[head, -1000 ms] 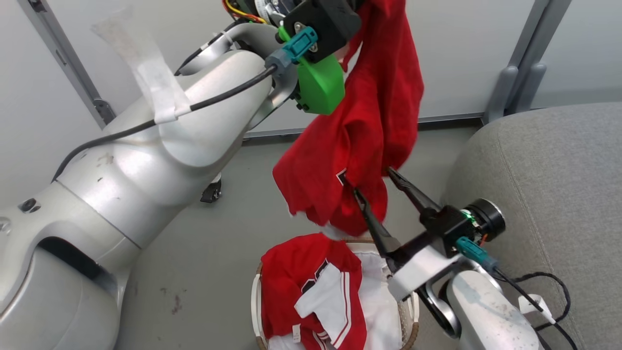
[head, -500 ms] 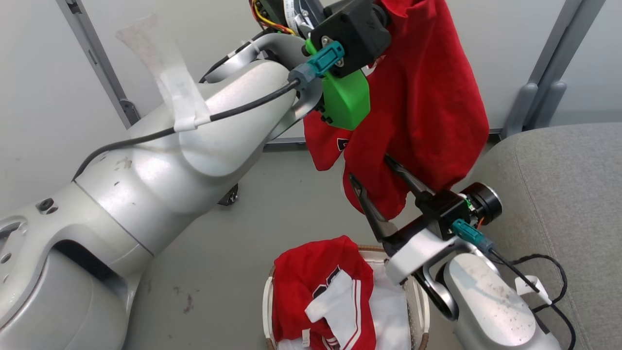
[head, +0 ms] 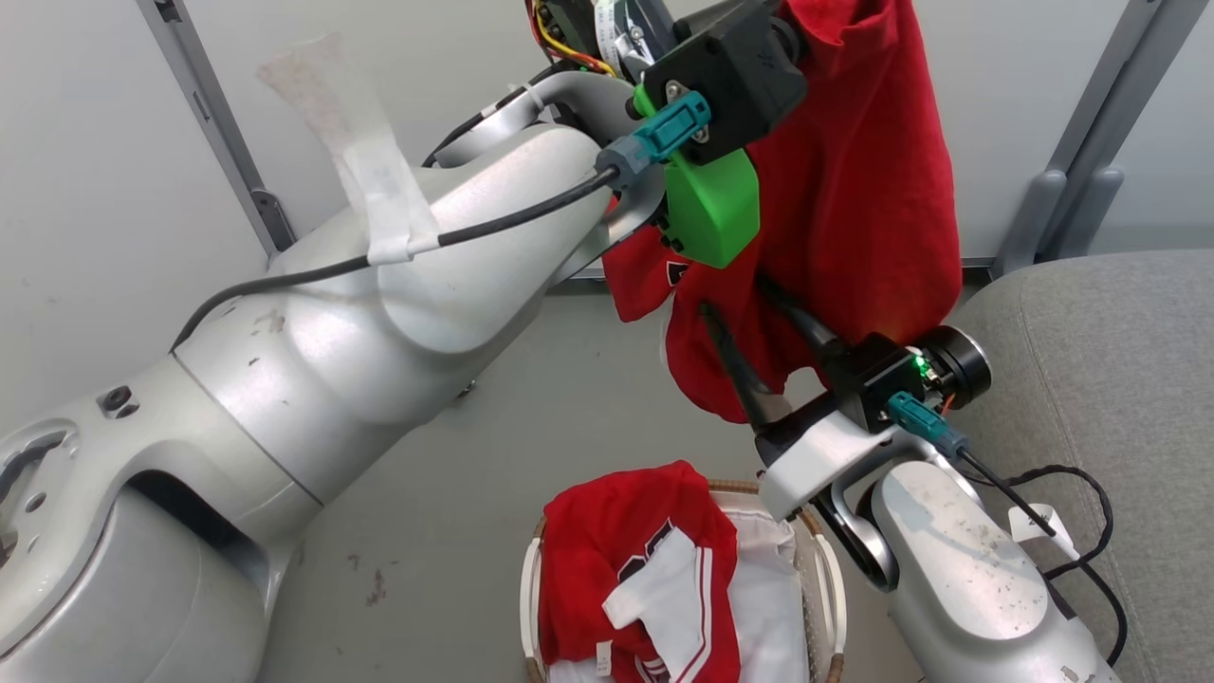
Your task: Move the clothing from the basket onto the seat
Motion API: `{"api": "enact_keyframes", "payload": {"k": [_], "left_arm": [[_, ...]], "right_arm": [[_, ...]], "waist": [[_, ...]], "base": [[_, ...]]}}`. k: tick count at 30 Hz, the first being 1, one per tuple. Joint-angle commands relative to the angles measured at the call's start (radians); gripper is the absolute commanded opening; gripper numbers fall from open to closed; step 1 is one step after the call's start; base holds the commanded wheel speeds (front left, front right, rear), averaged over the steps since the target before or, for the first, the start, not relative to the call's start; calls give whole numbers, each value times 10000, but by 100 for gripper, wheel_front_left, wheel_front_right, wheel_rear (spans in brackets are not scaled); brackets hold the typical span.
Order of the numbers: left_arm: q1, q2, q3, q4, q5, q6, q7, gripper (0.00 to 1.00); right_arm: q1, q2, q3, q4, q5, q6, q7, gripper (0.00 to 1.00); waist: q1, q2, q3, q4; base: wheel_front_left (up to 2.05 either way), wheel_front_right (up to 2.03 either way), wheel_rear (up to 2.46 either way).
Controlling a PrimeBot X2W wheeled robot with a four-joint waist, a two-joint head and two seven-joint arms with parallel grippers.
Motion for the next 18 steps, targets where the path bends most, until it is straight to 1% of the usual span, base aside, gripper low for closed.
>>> {"api": "enact_keyframes", "payload": {"k": [1, 8, 18], "left_arm": [[-117, -54, 0, -26, -123, 8, 4, 0], [-23, 7, 25, -4, -216, 8, 4, 0], [443, 238, 221, 526, -492, 8, 4, 0]], "right_arm": [[-123, -40, -21, 49, 49, -14, -49, 0], [-151, -40, -141, 39, 42, -14, -49, 0], [81, -39, -565, -179, 126, -14, -49, 0]], "waist": [[0, 0, 2, 12], [0, 0, 13, 8], [0, 0, 79, -131]], "base": [[0, 0, 0], [0, 0, 0], [0, 0, 0]]}}
